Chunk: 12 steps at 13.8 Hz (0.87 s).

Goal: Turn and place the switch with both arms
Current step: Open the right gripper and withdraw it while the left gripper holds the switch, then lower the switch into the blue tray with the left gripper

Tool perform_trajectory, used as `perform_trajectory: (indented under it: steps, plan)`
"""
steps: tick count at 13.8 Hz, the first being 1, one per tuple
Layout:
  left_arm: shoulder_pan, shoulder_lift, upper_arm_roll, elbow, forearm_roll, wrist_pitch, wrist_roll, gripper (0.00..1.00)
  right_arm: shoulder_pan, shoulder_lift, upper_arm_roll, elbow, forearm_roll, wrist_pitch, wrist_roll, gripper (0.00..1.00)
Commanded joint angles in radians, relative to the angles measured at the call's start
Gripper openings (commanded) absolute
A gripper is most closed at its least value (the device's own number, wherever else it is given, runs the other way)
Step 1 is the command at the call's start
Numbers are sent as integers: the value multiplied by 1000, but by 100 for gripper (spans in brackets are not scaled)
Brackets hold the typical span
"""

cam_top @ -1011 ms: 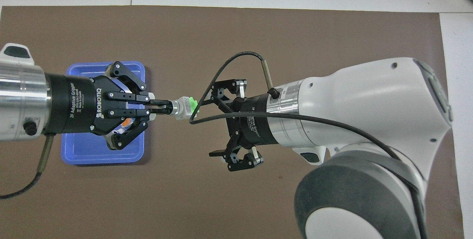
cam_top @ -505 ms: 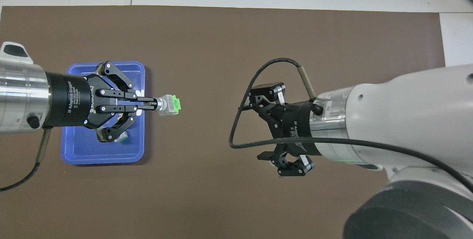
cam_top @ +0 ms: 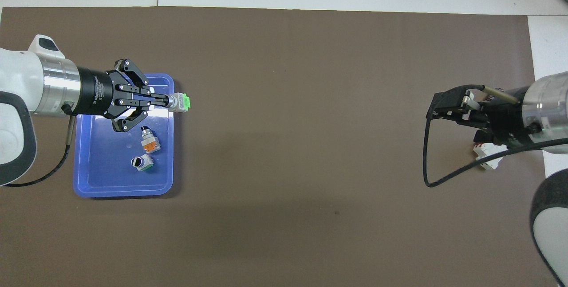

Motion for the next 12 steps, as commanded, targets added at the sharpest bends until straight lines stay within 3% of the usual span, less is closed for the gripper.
perform_trajectory:
  steps: [1,4,7,10,12]
  plan:
    - [-7,81,48,65,28,12,51,0,-25,-11,9,-1,-67,-14,-150,100]
    - [2,114,62,54,28,30,194,0,-47,-4,-37,11,-75,-15,-286,100]
    - [10,129,93,19,26,60,304,0,190,48,-308,46,-130,-21,-306,100]
    - [29,161,105,-18,26,126,349,0,142,91,-276,97,-133,-51,-360,100]
    - [42,160,129,-55,28,86,491,0,128,98,-275,91,-137,-40,-361,100]
